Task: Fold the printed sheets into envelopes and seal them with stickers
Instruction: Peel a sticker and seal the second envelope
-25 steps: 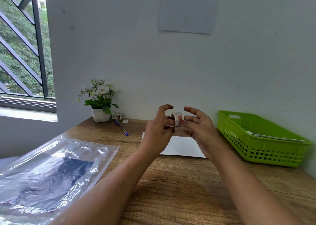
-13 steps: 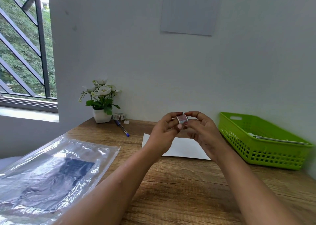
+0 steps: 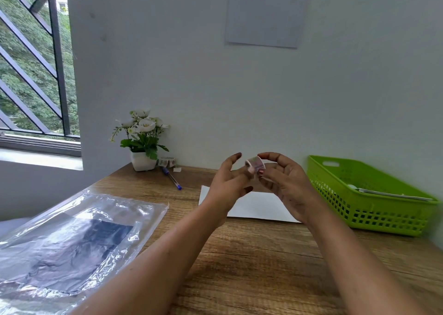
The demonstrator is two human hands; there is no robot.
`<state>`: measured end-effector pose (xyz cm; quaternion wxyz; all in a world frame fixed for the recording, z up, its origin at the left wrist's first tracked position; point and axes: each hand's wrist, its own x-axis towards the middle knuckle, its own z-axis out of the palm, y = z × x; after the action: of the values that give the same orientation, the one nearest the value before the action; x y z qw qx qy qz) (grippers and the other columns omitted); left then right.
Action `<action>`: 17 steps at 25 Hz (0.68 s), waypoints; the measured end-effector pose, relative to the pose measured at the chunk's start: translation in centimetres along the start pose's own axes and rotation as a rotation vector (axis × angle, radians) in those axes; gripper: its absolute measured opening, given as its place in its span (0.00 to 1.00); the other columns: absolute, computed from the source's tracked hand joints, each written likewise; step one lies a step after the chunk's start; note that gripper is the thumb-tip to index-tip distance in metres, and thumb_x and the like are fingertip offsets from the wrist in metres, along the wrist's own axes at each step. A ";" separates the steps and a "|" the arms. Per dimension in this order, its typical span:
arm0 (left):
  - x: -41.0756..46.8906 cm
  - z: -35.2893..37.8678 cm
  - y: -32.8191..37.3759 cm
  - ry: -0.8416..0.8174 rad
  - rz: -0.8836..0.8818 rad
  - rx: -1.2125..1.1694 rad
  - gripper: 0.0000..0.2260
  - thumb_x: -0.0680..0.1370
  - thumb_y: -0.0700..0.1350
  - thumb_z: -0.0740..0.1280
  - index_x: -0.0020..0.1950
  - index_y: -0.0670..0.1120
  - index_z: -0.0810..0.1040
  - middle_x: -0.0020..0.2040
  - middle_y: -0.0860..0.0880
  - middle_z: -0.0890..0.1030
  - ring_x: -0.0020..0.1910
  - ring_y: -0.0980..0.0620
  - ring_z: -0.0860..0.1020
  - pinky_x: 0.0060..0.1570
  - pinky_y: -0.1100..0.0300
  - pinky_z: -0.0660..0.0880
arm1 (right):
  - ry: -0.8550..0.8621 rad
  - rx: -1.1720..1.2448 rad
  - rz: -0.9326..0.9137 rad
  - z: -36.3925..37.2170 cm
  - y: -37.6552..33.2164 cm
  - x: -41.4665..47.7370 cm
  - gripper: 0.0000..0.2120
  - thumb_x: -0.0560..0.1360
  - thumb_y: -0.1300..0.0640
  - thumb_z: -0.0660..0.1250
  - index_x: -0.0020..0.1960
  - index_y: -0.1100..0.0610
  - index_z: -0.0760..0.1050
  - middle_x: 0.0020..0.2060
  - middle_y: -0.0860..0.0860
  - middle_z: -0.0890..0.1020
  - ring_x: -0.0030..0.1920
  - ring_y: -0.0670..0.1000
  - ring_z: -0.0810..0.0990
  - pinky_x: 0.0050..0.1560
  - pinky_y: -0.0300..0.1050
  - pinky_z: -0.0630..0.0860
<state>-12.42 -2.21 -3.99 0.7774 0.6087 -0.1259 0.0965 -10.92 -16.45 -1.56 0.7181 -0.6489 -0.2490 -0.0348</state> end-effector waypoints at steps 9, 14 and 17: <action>-0.1 0.2 -0.3 -0.138 0.085 0.100 0.17 0.78 0.33 0.63 0.65 0.46 0.72 0.57 0.44 0.82 0.56 0.52 0.81 0.60 0.59 0.75 | 0.001 -0.052 0.085 -0.2 -0.5 -0.3 0.08 0.75 0.66 0.64 0.49 0.55 0.72 0.35 0.52 0.83 0.36 0.51 0.80 0.45 0.45 0.76; -0.4 0.1 -0.4 -0.113 0.269 0.521 0.17 0.77 0.34 0.65 0.64 0.48 0.72 0.55 0.49 0.82 0.54 0.57 0.80 0.48 0.72 0.74 | 0.069 -0.110 0.147 -0.2 -0.3 -0.2 0.07 0.76 0.64 0.62 0.47 0.52 0.73 0.32 0.48 0.81 0.34 0.47 0.78 0.39 0.42 0.71; -0.4 -0.1 -0.5 -0.106 0.336 0.612 0.18 0.77 0.34 0.64 0.65 0.48 0.71 0.55 0.50 0.82 0.52 0.58 0.81 0.46 0.72 0.75 | 0.063 -0.103 0.158 -0.3 -0.4 -0.2 0.07 0.76 0.63 0.62 0.47 0.52 0.73 0.32 0.48 0.81 0.33 0.47 0.79 0.37 0.41 0.71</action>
<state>-12.67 -2.22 -4.66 0.5244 0.7885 -0.2298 0.2246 -11.18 -16.87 -1.34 0.6919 -0.7011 -0.1721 -0.0110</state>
